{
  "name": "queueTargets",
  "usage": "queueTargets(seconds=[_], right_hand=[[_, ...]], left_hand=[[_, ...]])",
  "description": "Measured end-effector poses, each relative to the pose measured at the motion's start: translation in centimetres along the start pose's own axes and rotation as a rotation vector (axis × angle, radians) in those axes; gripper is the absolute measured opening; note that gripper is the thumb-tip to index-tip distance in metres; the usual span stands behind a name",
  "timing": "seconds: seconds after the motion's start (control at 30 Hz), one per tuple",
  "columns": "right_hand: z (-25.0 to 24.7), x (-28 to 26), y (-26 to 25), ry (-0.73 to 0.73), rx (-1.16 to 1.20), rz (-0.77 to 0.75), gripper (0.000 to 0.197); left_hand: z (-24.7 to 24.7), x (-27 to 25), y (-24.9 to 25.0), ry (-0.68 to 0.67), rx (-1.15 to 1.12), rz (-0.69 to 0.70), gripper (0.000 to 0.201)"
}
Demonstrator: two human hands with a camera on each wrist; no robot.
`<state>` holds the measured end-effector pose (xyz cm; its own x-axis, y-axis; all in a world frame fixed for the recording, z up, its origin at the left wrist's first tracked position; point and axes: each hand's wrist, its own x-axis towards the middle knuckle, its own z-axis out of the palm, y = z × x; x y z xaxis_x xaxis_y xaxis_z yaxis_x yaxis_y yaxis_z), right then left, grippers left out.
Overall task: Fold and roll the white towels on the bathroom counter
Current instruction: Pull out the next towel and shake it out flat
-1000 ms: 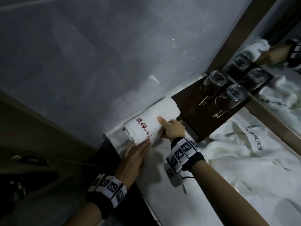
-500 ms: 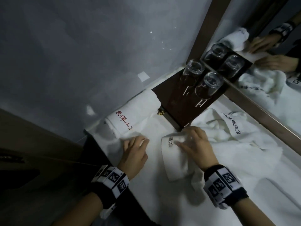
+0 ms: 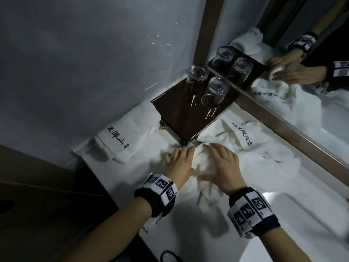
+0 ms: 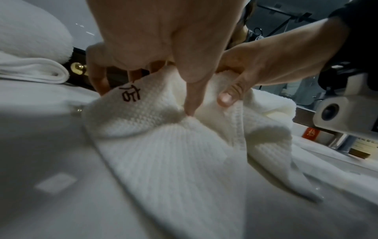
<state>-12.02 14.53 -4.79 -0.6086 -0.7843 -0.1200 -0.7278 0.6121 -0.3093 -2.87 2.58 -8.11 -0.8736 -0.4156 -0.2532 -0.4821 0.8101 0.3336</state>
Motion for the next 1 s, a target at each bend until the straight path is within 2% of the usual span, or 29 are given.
queueTargets(seconds=[0.1,0.17,0.3,0.4,0.47,0.53,0.6,0.67,0.77,0.83,0.93,0.97,1.0], right_hand=[[0.5,-0.4,0.2,-0.011,0.047,-0.046,0.099],[0.9,-0.7,0.3,0.003,0.051,-0.057,0.103],[1.2,-0.9,0.5,0.012,0.043,-0.057,0.118],[1.0,-0.9,0.8,-0.024,0.003,-0.057,0.128],[0.5,-1.0,1.1,-0.016,-0.016,-0.019,0.125],[-0.4,-1.1,1.4,-0.013,0.004,0.029,0.110],[-1.4,-1.3,1.3,-0.001,0.008,0.036,0.081],[-2.4,-1.7,0.5,0.075,0.030,0.002,0.052],[-4.1,-2.5,-0.8,0.206,0.247,-0.018,0.052],[-5.0,-2.6,-1.2,0.275,0.322,-0.019,0.030],[-6.4,-2.1,-2.1,0.342,0.438,-0.037,0.010],[-6.9,-1.9,-2.6,0.356,0.493,-0.049,0.007],[-7.4,-1.7,-3.1,0.363,0.547,-0.059,0.006]], left_hand=[[-0.2,0.2,-0.2,-0.091,0.004,0.040,0.043],[-0.4,-0.2,-0.5,-0.121,-0.137,0.071,0.038],[-1.7,-1.9,-1.1,0.046,-0.550,0.091,0.045],[-3.6,-3.0,-1.7,0.204,-0.699,0.084,0.055],[-4.8,-3.7,-2.0,0.258,-0.760,0.106,0.054],[-5.8,-4.3,-2.2,0.294,-0.811,0.117,0.053],[-6.7,-4.9,-2.4,0.357,-0.890,0.078,0.051],[-7.5,-5.3,-2.5,0.412,-1.003,-0.015,0.050],[-8.9,-6.3,-2.6,0.479,-1.186,-0.111,0.042],[-9.5,-6.8,-2.7,0.503,-1.219,-0.139,0.029],[-9.7,-7.6,-2.8,0.455,-1.290,-0.258,0.019],[-9.6,-7.9,-3.0,0.400,-1.301,-0.300,0.013],[-9.5,-8.2,-3.1,0.327,-1.332,-0.323,0.019]])
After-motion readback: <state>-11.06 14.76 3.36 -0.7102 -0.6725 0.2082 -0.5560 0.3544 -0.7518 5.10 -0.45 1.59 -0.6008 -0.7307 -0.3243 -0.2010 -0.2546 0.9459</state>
